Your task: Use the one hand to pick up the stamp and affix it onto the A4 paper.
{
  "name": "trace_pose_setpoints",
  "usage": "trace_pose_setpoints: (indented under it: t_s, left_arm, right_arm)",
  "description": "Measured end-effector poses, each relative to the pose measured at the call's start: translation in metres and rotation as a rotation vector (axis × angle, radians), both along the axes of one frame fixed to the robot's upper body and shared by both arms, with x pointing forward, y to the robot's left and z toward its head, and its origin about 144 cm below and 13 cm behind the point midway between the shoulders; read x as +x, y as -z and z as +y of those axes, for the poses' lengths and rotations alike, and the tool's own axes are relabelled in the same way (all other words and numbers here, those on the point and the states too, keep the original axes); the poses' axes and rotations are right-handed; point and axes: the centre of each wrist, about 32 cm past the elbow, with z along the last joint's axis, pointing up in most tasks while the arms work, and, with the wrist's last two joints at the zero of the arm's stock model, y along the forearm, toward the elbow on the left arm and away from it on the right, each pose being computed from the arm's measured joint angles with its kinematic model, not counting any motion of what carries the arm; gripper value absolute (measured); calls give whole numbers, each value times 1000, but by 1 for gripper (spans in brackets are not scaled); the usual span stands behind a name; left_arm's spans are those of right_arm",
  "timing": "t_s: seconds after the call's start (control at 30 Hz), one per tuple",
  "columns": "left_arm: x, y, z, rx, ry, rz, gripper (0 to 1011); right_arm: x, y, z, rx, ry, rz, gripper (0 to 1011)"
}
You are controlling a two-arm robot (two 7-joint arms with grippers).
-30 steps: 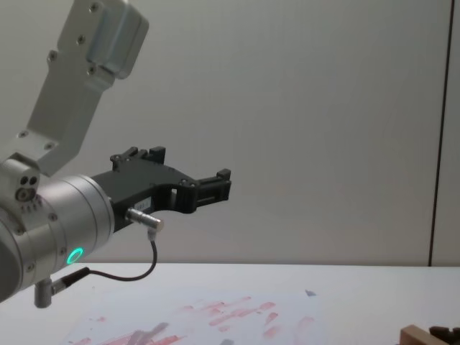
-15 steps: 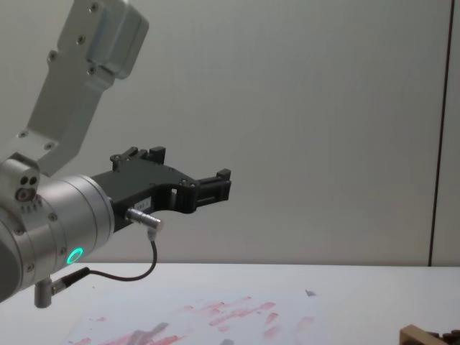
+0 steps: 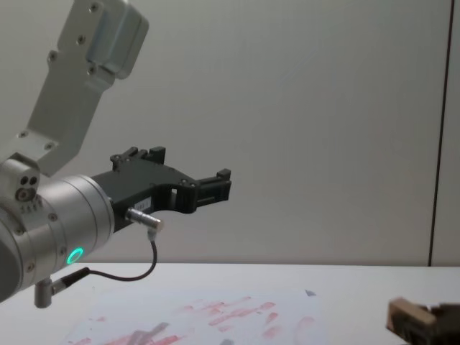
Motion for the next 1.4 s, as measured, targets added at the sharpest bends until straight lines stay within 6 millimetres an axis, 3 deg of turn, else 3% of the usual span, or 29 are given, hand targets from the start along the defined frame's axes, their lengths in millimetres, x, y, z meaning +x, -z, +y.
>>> trace_pose_setpoints:
  t_s: [0.3, 0.67, 1.07, 1.4]
  left_arm:
    - [0, 0, 0, 0, 0, 0, 1002]
    - [0, 0, 0, 0, 0, 0, 1003]
    - [0, 0, 0, 0, 0, 0, 1003]
    - [0, 0, 0, 0, 0, 0, 1003]
  right_arm:
    - [19, -15, 16, 73, -41, -86, 220]
    - [57, -26, 55, 147, -169, -121, 220]
    - [86, -22, 90, 87, -276, -61, 220]
    - [94, -13, 101, 1, -311, -9, 220]
